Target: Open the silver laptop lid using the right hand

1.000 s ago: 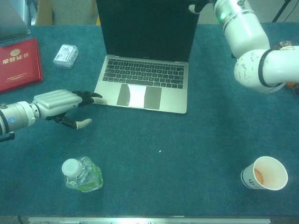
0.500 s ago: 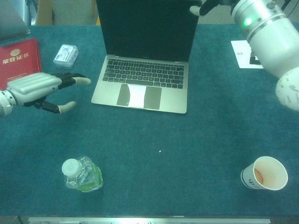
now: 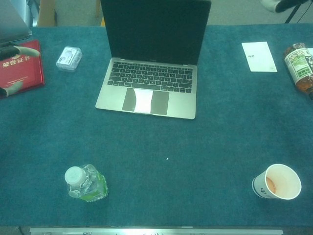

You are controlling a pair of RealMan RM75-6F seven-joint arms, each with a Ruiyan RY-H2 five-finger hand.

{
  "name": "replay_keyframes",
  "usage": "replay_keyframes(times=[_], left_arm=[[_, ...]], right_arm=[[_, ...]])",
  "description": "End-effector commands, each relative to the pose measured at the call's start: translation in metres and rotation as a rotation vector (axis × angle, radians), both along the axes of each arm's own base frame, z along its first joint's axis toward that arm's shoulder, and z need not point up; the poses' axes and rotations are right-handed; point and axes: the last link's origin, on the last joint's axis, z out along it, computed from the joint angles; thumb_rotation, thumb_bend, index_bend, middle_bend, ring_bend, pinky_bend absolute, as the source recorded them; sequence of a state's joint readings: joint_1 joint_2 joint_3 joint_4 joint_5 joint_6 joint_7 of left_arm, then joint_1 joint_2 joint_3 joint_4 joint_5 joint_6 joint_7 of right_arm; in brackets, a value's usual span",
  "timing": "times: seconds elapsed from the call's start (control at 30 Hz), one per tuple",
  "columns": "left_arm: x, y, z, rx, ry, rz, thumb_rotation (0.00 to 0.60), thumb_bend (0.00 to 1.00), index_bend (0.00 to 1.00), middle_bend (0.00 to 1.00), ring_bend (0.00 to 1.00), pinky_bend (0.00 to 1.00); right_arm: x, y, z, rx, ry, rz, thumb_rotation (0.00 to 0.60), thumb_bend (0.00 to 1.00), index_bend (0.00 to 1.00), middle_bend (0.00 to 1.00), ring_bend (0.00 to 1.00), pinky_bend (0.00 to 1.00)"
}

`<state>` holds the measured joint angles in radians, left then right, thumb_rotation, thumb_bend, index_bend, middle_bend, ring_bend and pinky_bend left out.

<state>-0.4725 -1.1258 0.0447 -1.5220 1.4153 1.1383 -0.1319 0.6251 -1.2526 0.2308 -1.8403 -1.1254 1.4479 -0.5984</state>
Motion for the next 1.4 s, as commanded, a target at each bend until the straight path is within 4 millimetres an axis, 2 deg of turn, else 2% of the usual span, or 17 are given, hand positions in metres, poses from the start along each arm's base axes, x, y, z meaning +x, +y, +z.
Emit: replay_keyframes(times=[0.03, 0.27, 0.6, 0.83, 1.0, 1.4], left_arm=[[-0.01, -0.005, 0.018, 0.079, -0.011, 0.049, 0.6, 0.42, 0.14, 0.13, 0.05, 0.07], [-0.029, -0.022, 0.045, 0.193, 0.001, 0.132, 0.6, 0.42, 0.14, 0.13, 0.05, 0.07], [-0.045, -0.064, 0.065, 0.319, 0.0, 0.173, 0.6, 0.42, 0.14, 0.13, 0.05, 0.07], [-0.049, -0.096, 0.075, 0.397, -0.015, 0.182, 0.6, 0.42, 0.14, 0.13, 0.05, 0.07], [-0.053, -0.11, 0.077, 0.421, -0.009, 0.194, 0.6, 0.42, 0.15, 0.13, 0.05, 0.07], [-0.056, -0.115, 0.079, 0.454, -0.012, 0.194, 0.6, 0.42, 0.15, 0.13, 0.05, 0.07]], right_arm=[[-0.023, 0.02, 0.011, -0.007, -0.008, -0.035, 0.6, 0.22, 0.09, 0.25, 0.1, 0.16], [-0.07, 0.052, 0.028, -0.042, -0.004, -0.14, 0.6, 0.24, 0.12, 0.29, 0.12, 0.17], [-0.11, 0.089, 0.04, -0.08, -0.045, -0.234, 0.6, 0.25, 0.12, 0.29, 0.12, 0.19], [-0.131, 0.109, 0.04, -0.097, -0.062, -0.288, 0.6, 0.25, 0.12, 0.29, 0.12, 0.19], [-0.14, 0.116, 0.04, -0.104, -0.065, -0.315, 0.6, 0.25, 0.12, 0.29, 0.12, 0.19], [-0.152, 0.119, 0.041, -0.12, -0.064, -0.358, 0.6, 0.25, 0.12, 0.29, 0.12, 0.19]])
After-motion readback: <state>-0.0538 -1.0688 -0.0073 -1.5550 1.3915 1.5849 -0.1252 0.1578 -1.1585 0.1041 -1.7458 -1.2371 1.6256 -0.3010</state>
